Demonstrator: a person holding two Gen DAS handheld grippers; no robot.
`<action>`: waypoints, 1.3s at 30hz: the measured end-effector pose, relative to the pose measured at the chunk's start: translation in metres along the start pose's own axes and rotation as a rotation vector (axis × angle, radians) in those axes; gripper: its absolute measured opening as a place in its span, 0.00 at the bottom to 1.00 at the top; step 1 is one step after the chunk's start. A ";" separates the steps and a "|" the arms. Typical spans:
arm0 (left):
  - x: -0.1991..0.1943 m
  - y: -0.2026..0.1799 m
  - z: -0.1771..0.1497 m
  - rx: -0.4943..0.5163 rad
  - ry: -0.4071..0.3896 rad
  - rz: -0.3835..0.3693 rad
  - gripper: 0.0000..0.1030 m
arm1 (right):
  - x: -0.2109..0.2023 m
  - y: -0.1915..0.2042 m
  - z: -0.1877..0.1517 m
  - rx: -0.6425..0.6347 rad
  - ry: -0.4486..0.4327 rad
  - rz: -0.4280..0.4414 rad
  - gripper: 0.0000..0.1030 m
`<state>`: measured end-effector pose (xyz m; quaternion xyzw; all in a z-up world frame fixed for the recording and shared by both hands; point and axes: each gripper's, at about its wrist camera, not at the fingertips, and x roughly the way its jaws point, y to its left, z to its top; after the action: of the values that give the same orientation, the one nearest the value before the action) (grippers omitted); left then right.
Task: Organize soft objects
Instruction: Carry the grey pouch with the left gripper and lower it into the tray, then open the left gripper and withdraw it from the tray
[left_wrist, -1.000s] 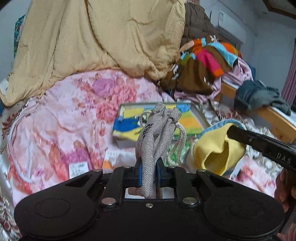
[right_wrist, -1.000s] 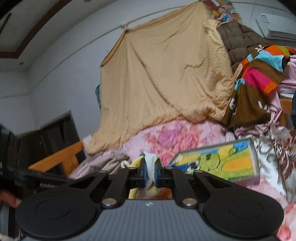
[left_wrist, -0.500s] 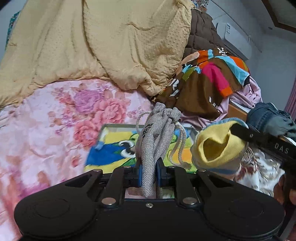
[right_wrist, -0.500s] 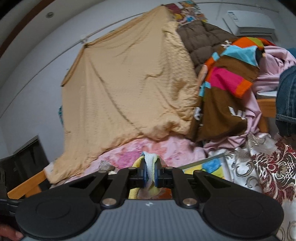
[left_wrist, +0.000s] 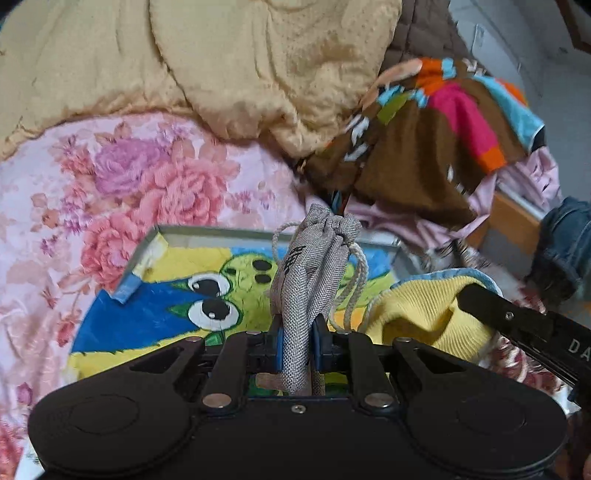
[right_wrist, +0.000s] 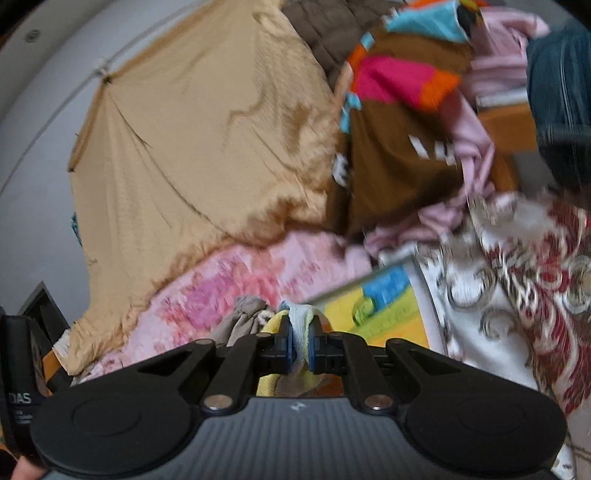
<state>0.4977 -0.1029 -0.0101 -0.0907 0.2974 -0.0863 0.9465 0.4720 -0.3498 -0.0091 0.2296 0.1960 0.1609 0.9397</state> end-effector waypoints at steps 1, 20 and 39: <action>0.007 0.001 -0.001 -0.006 0.024 0.001 0.16 | 0.004 -0.002 -0.001 0.006 0.027 -0.009 0.09; 0.045 0.021 -0.016 -0.067 0.204 0.070 0.34 | 0.040 -0.008 -0.028 0.011 0.274 -0.083 0.14; -0.047 0.030 -0.017 -0.066 0.032 0.082 0.81 | -0.022 0.024 -0.013 -0.125 0.175 -0.128 0.88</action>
<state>0.4534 -0.0657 -0.0049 -0.1081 0.3186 -0.0392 0.9409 0.4416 -0.3335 -0.0012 0.1428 0.2812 0.1321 0.9397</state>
